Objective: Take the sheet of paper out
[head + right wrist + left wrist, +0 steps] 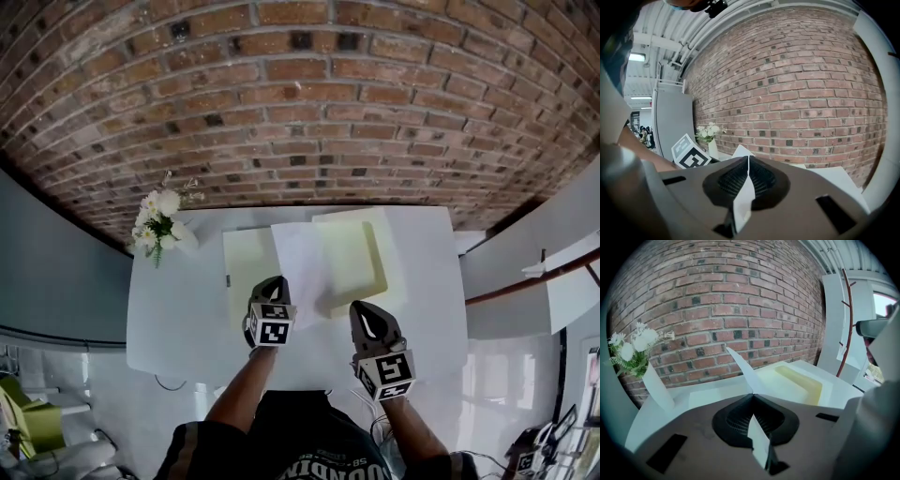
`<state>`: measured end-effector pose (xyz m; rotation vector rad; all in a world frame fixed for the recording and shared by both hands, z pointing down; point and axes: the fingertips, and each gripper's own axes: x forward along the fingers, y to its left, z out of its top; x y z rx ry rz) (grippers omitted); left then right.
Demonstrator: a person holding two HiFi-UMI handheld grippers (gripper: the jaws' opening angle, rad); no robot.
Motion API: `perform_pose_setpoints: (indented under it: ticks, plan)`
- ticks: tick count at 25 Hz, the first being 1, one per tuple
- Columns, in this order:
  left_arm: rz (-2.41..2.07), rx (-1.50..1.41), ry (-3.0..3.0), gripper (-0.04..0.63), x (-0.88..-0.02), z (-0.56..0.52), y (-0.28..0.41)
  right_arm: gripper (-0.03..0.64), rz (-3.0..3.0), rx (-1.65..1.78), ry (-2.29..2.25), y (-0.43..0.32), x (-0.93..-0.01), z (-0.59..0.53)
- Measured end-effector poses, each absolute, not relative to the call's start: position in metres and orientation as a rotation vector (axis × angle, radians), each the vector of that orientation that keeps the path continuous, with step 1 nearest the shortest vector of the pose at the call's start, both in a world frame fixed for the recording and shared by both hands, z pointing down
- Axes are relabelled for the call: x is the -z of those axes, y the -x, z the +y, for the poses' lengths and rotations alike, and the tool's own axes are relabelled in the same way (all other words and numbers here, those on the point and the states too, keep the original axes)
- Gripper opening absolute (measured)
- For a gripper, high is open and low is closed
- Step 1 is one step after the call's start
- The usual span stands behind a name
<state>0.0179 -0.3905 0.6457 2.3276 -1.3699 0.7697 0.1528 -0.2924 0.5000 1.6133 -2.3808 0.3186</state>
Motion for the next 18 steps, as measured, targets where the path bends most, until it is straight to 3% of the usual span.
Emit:
perform_pose_setpoints:
  ticks: [18]
  plan:
    - [-1.546, -0.546, -2.493, 0.011, -0.511, -0.373, 0.006, 0.069, -2.477, -0.202, -1.562, -0.146, -0.462, -0.290]
